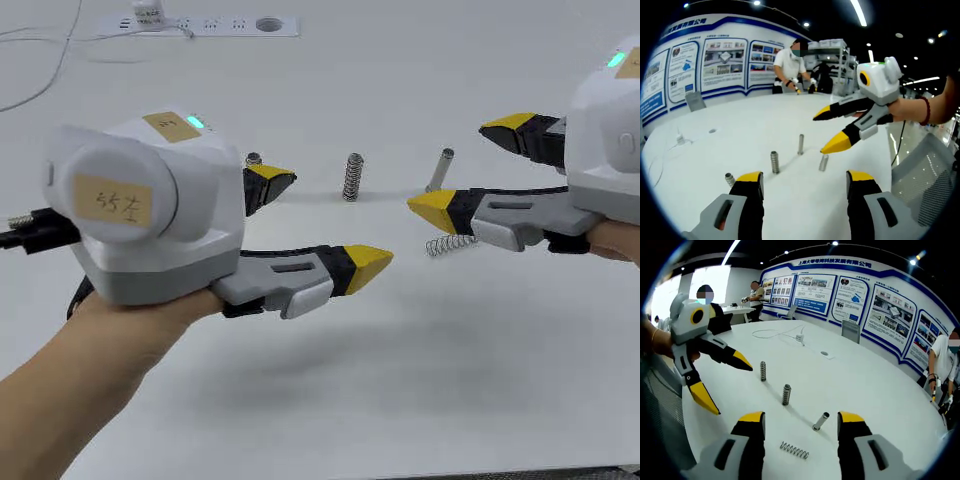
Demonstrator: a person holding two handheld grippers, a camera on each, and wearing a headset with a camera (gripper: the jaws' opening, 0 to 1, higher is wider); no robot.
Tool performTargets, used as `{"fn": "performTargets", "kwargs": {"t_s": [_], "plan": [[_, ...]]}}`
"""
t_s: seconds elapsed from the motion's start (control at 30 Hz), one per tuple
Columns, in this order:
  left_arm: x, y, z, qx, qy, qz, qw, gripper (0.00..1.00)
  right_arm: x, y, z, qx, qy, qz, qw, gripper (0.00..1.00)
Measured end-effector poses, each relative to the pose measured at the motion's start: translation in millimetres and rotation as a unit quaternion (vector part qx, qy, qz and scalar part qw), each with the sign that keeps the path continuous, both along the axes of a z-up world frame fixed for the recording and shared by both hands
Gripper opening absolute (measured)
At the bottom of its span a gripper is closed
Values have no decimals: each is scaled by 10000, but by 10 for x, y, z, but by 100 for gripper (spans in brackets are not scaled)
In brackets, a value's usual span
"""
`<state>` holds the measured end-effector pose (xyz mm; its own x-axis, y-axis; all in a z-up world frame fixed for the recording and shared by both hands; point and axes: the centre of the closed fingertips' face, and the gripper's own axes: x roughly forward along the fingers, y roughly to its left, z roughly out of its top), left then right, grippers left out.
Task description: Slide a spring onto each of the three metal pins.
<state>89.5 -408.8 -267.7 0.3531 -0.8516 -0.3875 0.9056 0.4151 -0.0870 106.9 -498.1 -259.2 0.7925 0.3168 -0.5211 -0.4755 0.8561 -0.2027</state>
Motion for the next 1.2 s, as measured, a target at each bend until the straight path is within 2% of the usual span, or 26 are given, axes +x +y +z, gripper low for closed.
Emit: {"fn": "performTargets", "kwargs": {"t_s": [0.33, 0.57, 0.63, 0.77, 1.0, 1.07, 1.13, 1.2], "plan": [[-66, -191, -145, 148, 37, -224, 9996, 61, -103, -213, -39, 77, 85, -134, 9998, 60], [-62, -418, -202, 147, 28, -436, 9989, 55, -204, -315, -74, 141, 131, -140, 9997, 60], [-61, -486, -229, 202, -12, -509, 9985, 53, -221, -361, -87, 179, 140, -201, 9995, 60], [-66, -600, -313, 302, 24, -630, 9976, 50, -263, -414, -83, 285, 129, -225, 9993, 60], [-69, -747, -472, 519, 68, -783, 9956, 43, -313, -481, -121, 228, 148, -223, 9994, 59], [-60, -791, -510, 534, 97, -816, 9952, 42, -322, -492, -132, 217, 152, -233, 9994, 59], [-56, -832, -539, 503, 206, -835, 9950, 40, -330, -513, -151, 135, 151, -234, 9995, 58], [-48, -871, -563, 512, 193, -860, 9948, 38, -339, -524, -170, 82, 149, -236, 9996, 57]]}}
